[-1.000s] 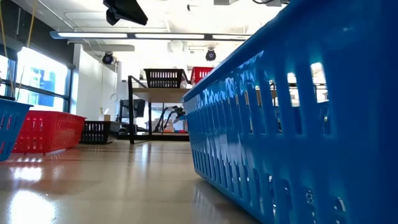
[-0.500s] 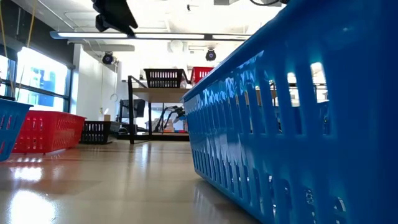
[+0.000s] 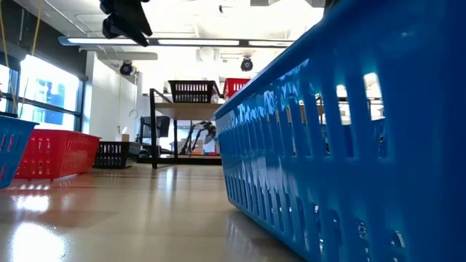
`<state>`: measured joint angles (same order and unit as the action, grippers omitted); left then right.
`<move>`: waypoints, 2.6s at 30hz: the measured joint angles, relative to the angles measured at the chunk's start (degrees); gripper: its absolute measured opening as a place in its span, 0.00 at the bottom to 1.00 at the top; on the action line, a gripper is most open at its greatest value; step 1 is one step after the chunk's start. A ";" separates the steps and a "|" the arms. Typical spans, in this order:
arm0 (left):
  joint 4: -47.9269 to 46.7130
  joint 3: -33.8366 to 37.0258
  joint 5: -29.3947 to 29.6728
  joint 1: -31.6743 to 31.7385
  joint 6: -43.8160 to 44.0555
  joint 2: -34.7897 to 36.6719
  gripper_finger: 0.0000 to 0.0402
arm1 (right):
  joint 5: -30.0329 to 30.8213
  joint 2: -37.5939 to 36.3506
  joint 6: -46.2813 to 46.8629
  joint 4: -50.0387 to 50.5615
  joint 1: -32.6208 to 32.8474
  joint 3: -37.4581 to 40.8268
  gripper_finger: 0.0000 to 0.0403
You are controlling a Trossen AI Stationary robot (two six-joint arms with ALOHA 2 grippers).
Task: Stack baskets on shelf by color
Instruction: Put the bottom left blue bin on the shelf
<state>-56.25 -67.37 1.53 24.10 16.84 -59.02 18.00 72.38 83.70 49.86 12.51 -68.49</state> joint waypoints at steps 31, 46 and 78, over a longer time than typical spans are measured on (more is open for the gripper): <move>-7.32 0.02 -0.16 -24.83 43.19 0.00 0.42 | -7.14 10.56 -16.31 -5.99 7.01 0.00 0.36; -13.92 0.04 4.48 -48.62 72.56 -3.43 0.42 | -7.85 10.56 -19.71 -6.10 7.00 0.00 0.44; -15.55 0.04 7.43 -71.96 111.53 -26.69 0.42 | -15.03 10.54 -25.70 -9.06 4.68 0.00 0.44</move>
<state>-71.80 -67.33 8.97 -47.86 128.37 -85.72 2.97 82.91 58.00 40.80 17.18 -68.49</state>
